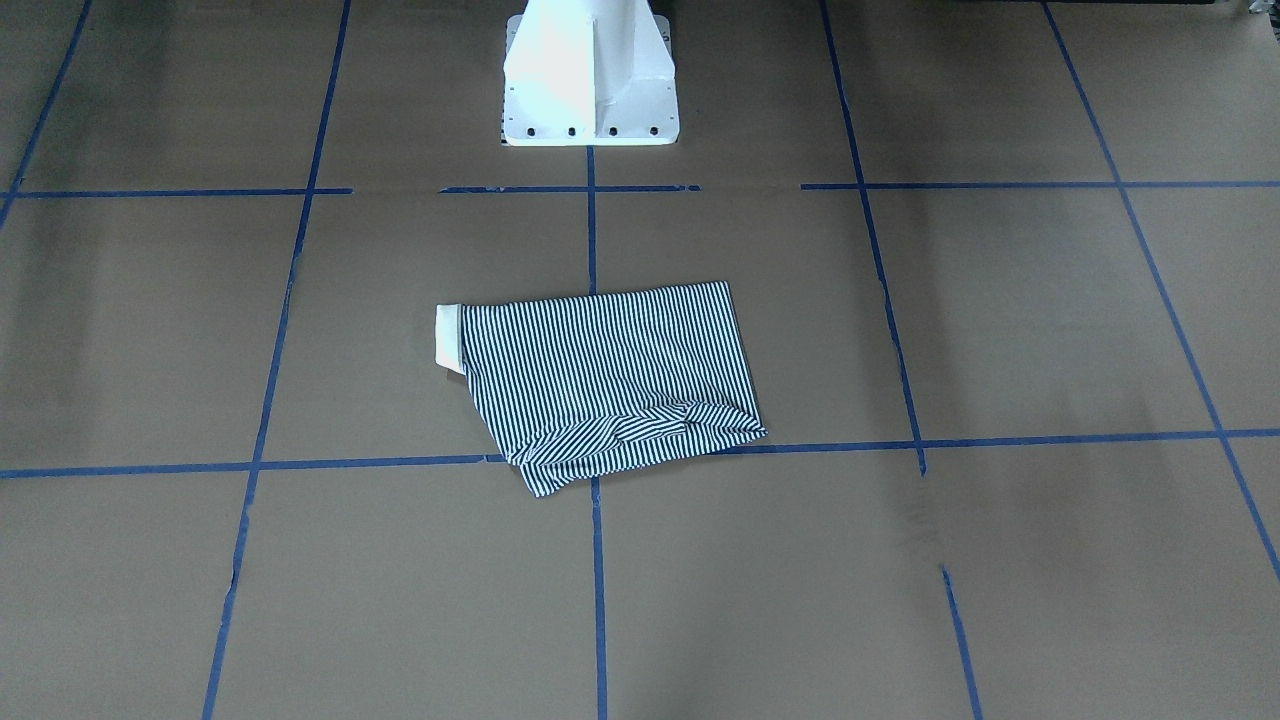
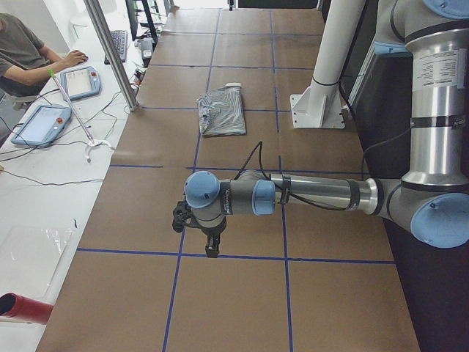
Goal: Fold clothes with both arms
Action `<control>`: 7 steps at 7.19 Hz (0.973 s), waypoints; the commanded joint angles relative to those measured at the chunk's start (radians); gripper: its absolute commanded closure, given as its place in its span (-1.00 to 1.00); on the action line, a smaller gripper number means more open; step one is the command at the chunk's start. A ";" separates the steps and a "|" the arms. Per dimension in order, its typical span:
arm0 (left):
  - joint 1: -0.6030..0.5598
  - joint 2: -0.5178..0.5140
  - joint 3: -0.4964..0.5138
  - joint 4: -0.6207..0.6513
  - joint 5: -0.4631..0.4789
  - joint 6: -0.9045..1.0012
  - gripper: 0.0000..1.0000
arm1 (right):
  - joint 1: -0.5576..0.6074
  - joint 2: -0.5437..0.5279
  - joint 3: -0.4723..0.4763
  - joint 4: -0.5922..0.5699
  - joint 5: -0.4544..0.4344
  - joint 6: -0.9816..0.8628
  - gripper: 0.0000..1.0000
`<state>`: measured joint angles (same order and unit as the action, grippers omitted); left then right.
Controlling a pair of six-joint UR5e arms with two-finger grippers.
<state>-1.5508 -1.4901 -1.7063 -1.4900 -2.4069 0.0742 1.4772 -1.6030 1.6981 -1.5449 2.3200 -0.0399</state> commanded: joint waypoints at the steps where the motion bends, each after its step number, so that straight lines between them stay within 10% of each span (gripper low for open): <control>1: 0.000 0.001 0.000 0.000 0.002 -0.001 -1.00 | 0.000 0.000 0.000 0.000 0.001 0.000 -1.00; 7: -0.009 0.001 0.008 -0.030 0.012 -0.001 -1.00 | 0.000 0.000 0.000 0.002 -0.001 0.000 -1.00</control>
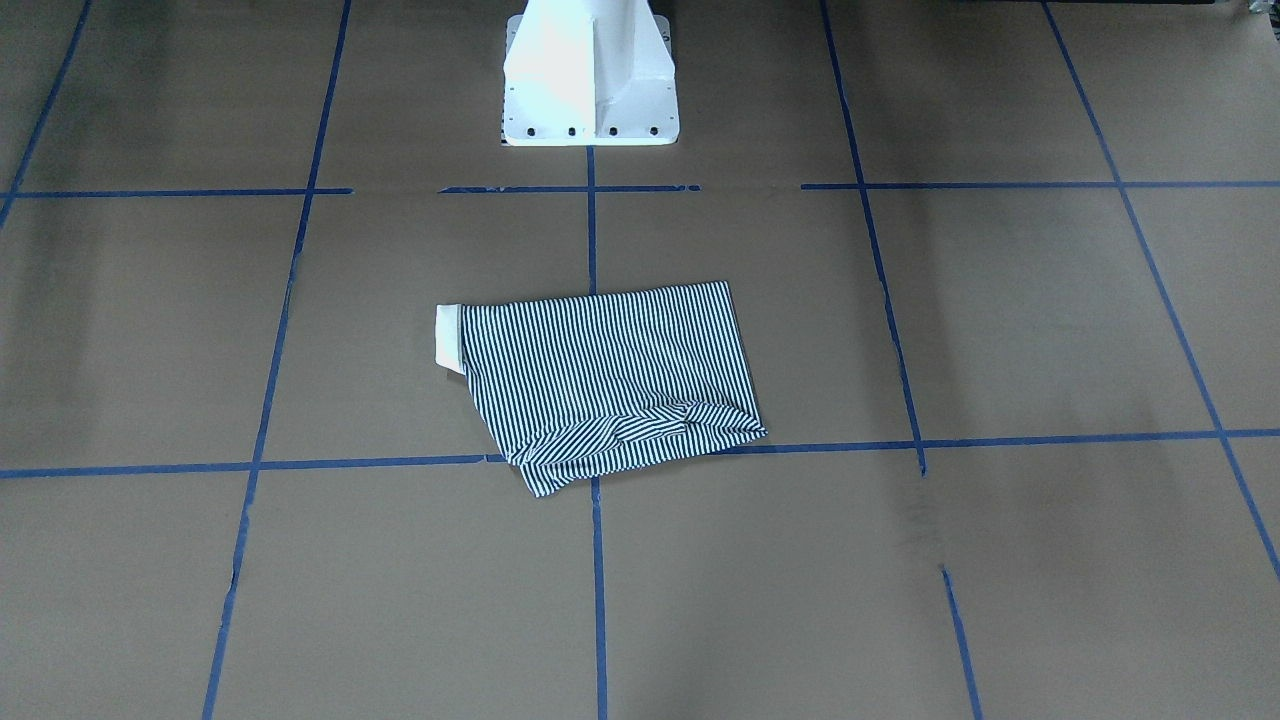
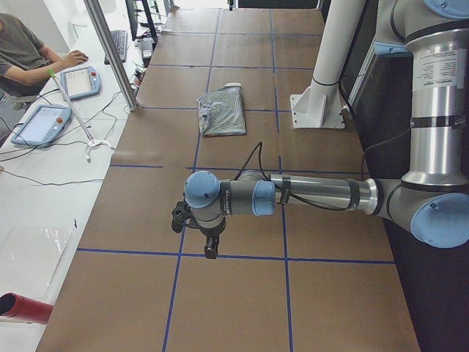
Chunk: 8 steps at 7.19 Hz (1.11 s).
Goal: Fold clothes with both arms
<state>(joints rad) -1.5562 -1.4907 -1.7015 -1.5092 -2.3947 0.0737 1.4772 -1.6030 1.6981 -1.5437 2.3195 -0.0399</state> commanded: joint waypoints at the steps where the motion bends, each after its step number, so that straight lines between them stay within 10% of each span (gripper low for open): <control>1: -0.008 0.001 0.003 -0.011 0.014 0.000 -1.00 | 0.000 0.000 0.000 0.001 0.000 0.000 -1.00; 8: -0.013 0.009 0.019 -0.129 0.075 -0.114 -1.00 | 0.000 0.000 0.000 0.001 -0.002 0.000 -1.00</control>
